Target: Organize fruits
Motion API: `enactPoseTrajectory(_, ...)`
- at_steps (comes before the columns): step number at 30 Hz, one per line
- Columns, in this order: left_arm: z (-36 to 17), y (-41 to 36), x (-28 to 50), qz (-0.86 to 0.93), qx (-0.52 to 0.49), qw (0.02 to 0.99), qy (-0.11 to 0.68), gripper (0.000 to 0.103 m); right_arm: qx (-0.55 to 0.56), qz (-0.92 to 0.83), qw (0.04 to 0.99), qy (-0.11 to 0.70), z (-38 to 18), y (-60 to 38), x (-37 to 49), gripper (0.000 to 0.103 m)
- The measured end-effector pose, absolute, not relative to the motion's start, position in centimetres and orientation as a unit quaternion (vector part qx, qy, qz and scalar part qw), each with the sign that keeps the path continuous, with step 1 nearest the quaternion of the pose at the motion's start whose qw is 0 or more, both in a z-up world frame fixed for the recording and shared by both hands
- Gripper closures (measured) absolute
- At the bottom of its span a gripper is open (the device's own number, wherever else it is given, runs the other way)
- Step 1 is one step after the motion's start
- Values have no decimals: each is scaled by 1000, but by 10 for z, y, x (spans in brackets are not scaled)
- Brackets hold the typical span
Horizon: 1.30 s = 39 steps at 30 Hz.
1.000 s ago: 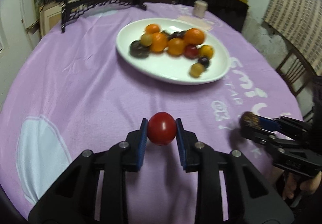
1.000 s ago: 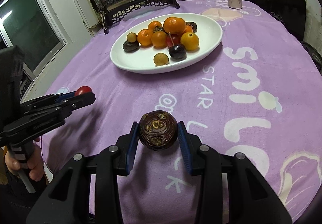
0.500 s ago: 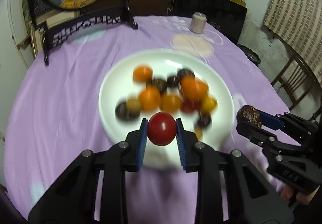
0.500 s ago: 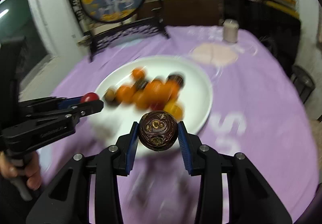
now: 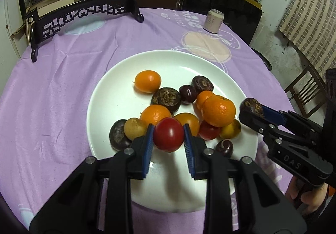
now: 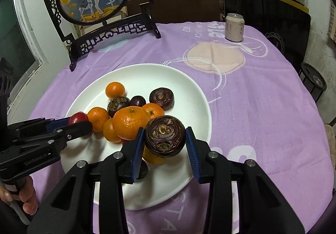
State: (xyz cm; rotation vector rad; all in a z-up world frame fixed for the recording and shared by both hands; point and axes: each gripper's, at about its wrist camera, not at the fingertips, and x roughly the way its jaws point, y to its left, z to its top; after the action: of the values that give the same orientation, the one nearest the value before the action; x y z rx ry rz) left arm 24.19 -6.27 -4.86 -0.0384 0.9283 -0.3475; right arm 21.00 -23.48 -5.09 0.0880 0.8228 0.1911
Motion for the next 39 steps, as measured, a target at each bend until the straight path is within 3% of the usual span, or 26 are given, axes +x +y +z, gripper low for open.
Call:
enactPoseTrajectory(1,-48,-63,241,-168,-18,880,443,74,42,91,912,398,-51,-235,210,63)
enactPoseTrajectory(3,-47,-64,238,-166,-13,884,436,59,40,84,914,395,-51,-236,211,49)
enactPoseTrajectory(5,-46,-63,234,-163,-12,888,429,51,37,67,923,376,-48,-238,206,43)
enactPoseTrajectory(23,-44,-43,228,-127,-19,904,408,46,28,52,934,352,-55,-239,186,43)
enactPoseTrajectory(27,-38,-34,199,-114,-38,911,394,19,34,80,928,363,-52,-231,167,43)
enactPoseTrajectory(36,-22,-17,98,-99,-46,922,370,2,34,100,914,393,-45,-209,86,41)
enactPoseTrajectory(37,-20,-17,88,-97,-44,923,369,2,25,92,914,393,-46,-207,80,39)
enactPoseTrajectory(39,-18,-18,74,-96,-40,925,365,2,2,69,915,397,-52,-201,68,10)
